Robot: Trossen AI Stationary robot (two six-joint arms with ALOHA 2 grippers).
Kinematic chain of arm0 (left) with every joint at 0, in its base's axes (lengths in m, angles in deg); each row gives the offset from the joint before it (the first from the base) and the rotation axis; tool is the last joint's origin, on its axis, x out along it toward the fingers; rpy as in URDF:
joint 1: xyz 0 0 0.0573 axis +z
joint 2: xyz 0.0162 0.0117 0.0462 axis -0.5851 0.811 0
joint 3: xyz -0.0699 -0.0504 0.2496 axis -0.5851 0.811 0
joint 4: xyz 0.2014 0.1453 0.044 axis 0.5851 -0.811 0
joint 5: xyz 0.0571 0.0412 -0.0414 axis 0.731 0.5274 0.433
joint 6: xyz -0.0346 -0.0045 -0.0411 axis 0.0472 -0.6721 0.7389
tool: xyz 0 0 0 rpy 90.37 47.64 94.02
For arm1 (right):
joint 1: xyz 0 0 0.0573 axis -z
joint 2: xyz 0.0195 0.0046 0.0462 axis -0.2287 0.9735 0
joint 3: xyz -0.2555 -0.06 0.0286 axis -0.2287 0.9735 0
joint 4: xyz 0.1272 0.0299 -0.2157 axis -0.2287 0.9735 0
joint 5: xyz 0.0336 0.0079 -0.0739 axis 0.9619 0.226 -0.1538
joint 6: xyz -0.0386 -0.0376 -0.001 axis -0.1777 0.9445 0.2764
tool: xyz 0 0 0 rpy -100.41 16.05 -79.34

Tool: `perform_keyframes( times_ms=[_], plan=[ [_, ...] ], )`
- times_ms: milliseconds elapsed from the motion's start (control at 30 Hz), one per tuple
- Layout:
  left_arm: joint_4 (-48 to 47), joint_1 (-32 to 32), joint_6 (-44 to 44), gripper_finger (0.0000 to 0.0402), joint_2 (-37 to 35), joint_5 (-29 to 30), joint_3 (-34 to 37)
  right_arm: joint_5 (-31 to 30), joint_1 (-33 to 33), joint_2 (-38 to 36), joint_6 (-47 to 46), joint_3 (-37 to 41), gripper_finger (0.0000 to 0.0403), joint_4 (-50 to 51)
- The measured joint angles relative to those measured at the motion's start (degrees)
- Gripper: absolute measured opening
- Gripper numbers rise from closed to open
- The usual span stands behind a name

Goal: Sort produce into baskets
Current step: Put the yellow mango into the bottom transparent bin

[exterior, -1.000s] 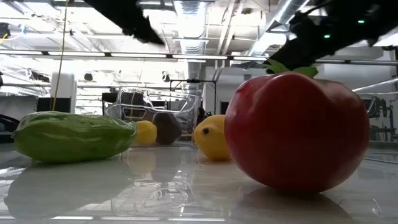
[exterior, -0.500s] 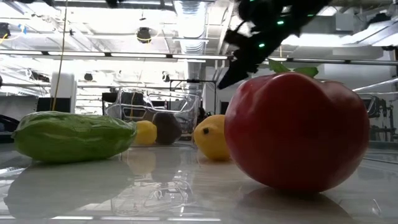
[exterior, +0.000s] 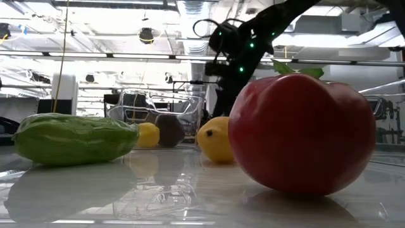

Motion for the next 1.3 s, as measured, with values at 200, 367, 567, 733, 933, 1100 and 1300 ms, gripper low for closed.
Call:
perform_keyframes(
  times_ms=[200, 367, 567, 733, 933, 1100, 1300],
  plan=[
    [0.19, 0.00, 0.62, 0.0270, 0.05, 0.00, 0.00, 3.19, 1.08, 0.14, 2.05, -0.07, 0.0366, 3.23],
    [1.06, 0.00, -0.05, 0.0270, 0.79, 0.01, 0.00, 3.19, 1.14, 1.24, 4.32, 0.41, 0.0366, 1.46],
    [1.06, 0.00, 0.19, 0.0270, 0.78, 0.08, 0.00, 2.54, 1.12, 5.40, 5.15, 0.52, 0.0366, 0.37],
    [1.69, 0.00, -0.40, 0.0270, 0.80, 0.25, 0.00, -0.70, 0.70, 5.51, 3.35, 0.60, 0.0348, 0.54],
    [4.33, 0.00, -3.42, 0.0270, 0.80, 0.61, 0.00, -0.80, 0.80, 4.84, 1.06, 0.51, 0.0278, 2.50],
    [4.21, 0.00, -4.64, 0.0270, 0.80, 0.63, 0.00, -1.70, -0.06, 4.22, -0.89, 0.48, 0.0265, 3.96],
    [4.21, 0.00, -4.66, 0.0270, 0.80, 0.67, 0.00, -5.19, -4.07, -0.50, -3.79, -6.37, 0.0275, 19.84]
  ],
)
